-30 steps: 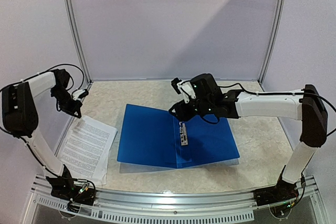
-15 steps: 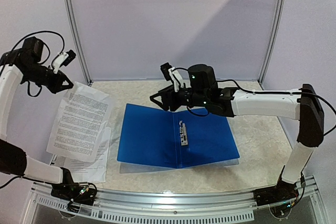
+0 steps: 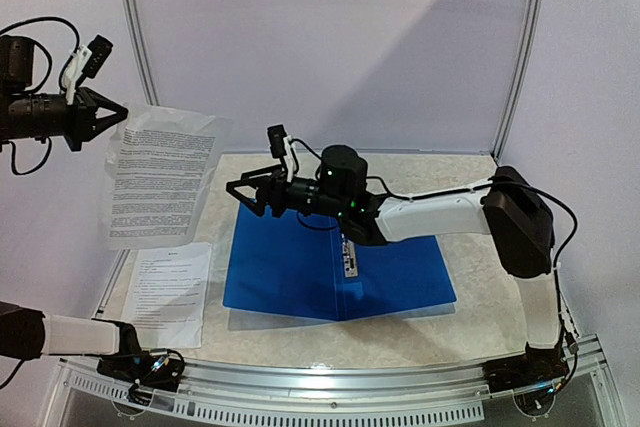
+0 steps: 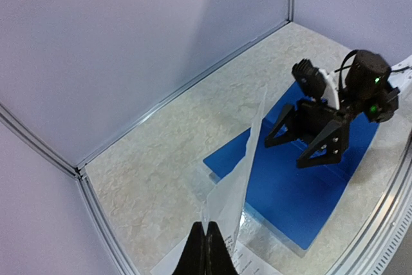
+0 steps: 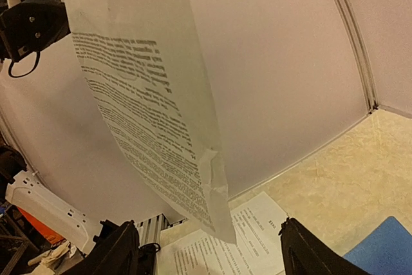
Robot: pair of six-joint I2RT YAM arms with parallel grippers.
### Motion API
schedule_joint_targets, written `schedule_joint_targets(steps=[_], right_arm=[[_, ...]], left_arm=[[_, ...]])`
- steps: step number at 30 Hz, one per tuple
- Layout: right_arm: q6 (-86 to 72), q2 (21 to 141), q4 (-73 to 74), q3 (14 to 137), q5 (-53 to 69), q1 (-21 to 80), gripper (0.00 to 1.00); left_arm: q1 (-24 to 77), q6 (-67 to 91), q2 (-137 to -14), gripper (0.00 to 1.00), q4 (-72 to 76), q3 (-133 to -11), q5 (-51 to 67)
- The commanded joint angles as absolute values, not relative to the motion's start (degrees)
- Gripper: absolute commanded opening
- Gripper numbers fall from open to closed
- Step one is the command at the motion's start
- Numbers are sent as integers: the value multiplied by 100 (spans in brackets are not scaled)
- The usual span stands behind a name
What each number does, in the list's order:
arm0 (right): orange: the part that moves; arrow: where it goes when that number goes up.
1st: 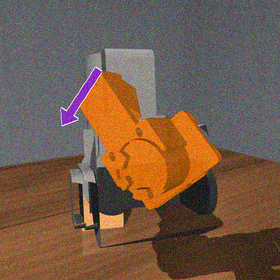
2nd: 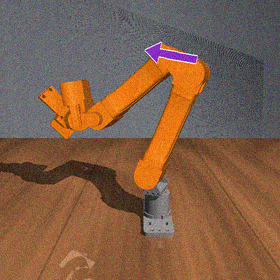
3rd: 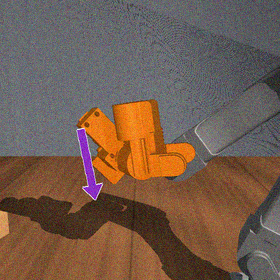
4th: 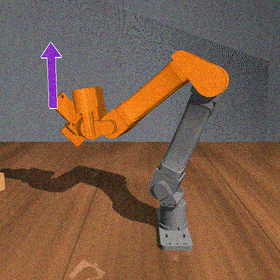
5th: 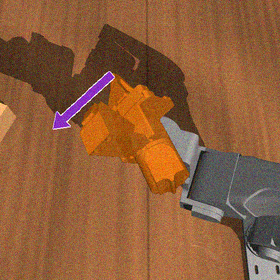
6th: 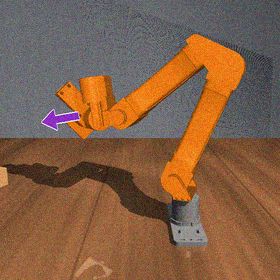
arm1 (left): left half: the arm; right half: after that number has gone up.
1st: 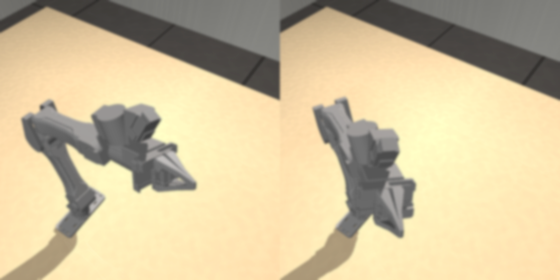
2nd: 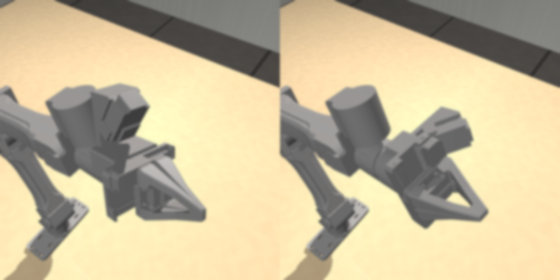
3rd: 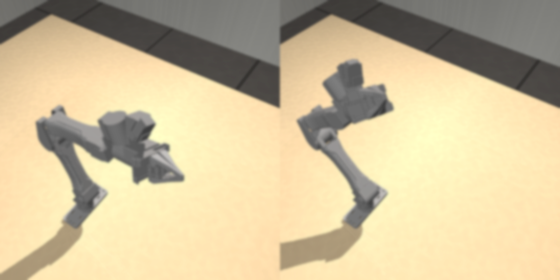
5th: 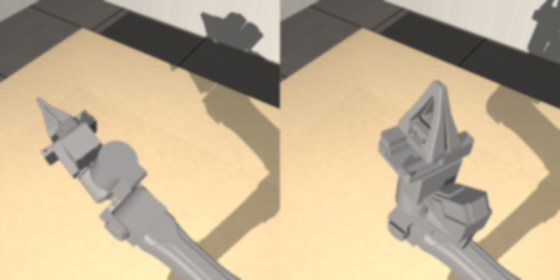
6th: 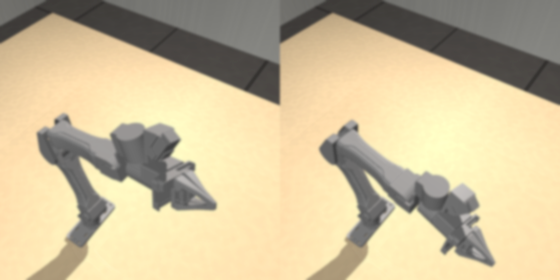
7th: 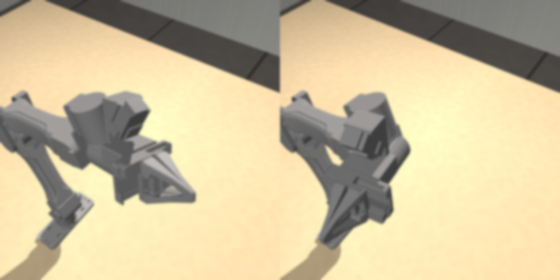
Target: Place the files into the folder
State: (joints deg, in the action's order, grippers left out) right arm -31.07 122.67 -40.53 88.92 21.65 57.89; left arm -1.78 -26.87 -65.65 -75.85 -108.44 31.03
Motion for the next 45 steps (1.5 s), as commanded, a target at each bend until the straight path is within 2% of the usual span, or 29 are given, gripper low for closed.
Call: schedule_joint_targets(steps=[1,8,10,11,14,18,20,21,22,25,26,30,38,45], right_arm=[[-3243,12661,-5393,9183,2076,5987,80],[-3422,13223,-5723,9569,1893,6008,80],[-3518,13239,-6005,9554,2093,6010,75],[-3569,13258,-6120,9554,2213,6008,67],[-3770,13255,-6289,9473,2500,6010,33],[-3773,12987,-6754,8883,2547,6011,1],[-3729,12762,-6785,8635,2521,6010,0],[-3679,12635,-6687,8548,2538,6005,0],[-3635,12539,-6561,8467,2553,6006,0],[-3512,12052,-6010,8172,2651,5933,0],[-3593,11905,-5774,8055,2710,5868,0],[-3914,10856,-3896,7633,2995,5410,0],[-2998,9131,1444,7702,3124,4458,0],[-2568,8475,3988,7420,3885,2902,0]], left_arm=[[-19,-2325,-6702,0,-8017,-11022,3635],[325,-2173,-6681,0,-7931,-11074,3811],[359,-2106,-6680,0,-7913,-11058,3842],[374,-2070,-6681,0,-7890,-11022,3867],[377,-1962,-6671,0,-7734,-10880,3889],[377,-1816,-6710,0,-7587,-10735,3779],[378,-1729,-6698,0,-7470,-10572,3752],[374,-1692,-6691,8,-7418,-10466,3735],[370,-1666,-6684,23,-7367,-10417,3695],[365,-1638,-6642,82,-7249,-10281,3355],[361,-1692,-6636,90,-7243,-10269,3224],[316,-1824,-6645,98,-7183,-10094,2715],[220,-1544,-6850,98,-6675,-9264,2714],[296,-813,-7189,96,-5816,-7952,3124]])
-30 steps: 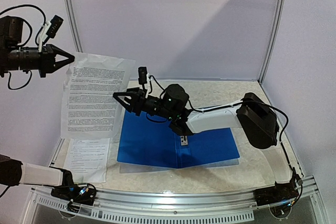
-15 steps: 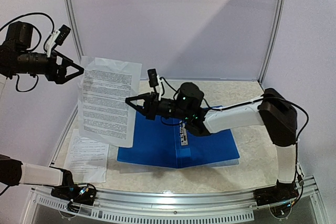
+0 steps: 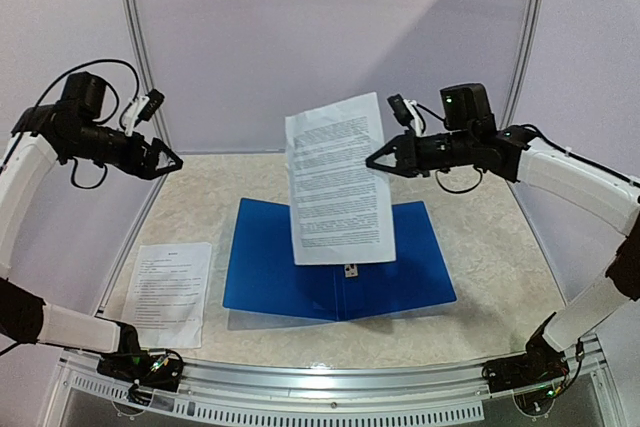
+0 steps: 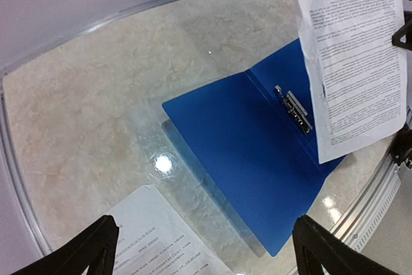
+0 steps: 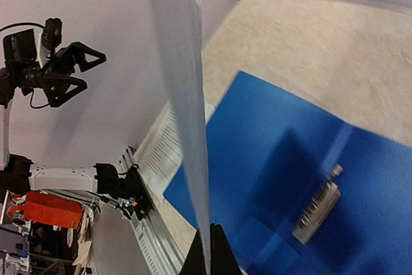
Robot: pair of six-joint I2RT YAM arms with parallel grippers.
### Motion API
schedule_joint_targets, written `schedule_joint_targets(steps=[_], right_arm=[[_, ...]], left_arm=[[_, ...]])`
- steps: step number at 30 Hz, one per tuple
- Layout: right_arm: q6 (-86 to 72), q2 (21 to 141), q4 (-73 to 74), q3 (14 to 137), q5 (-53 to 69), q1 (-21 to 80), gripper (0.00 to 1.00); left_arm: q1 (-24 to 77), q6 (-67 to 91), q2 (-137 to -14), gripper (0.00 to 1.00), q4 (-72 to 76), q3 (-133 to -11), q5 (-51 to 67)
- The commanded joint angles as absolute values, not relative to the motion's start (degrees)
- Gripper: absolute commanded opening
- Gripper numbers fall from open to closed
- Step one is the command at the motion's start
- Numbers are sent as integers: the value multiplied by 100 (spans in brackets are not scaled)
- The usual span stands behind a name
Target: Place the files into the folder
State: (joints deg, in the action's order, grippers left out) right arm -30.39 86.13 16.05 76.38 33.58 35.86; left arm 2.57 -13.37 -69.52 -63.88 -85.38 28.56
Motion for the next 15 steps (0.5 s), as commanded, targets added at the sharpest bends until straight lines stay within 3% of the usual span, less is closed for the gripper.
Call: schedule_joint_targets(steps=[1,15], right_arm=[[-2448,8493,4216,7373,3981,2725,0],[-637,9734,5256,7205,4893,1185,0]], left_arm=[[330,-694,-7242,98,-5666,-7781,3162],[949,432,-8357,100,-4257,-6367,3612]])
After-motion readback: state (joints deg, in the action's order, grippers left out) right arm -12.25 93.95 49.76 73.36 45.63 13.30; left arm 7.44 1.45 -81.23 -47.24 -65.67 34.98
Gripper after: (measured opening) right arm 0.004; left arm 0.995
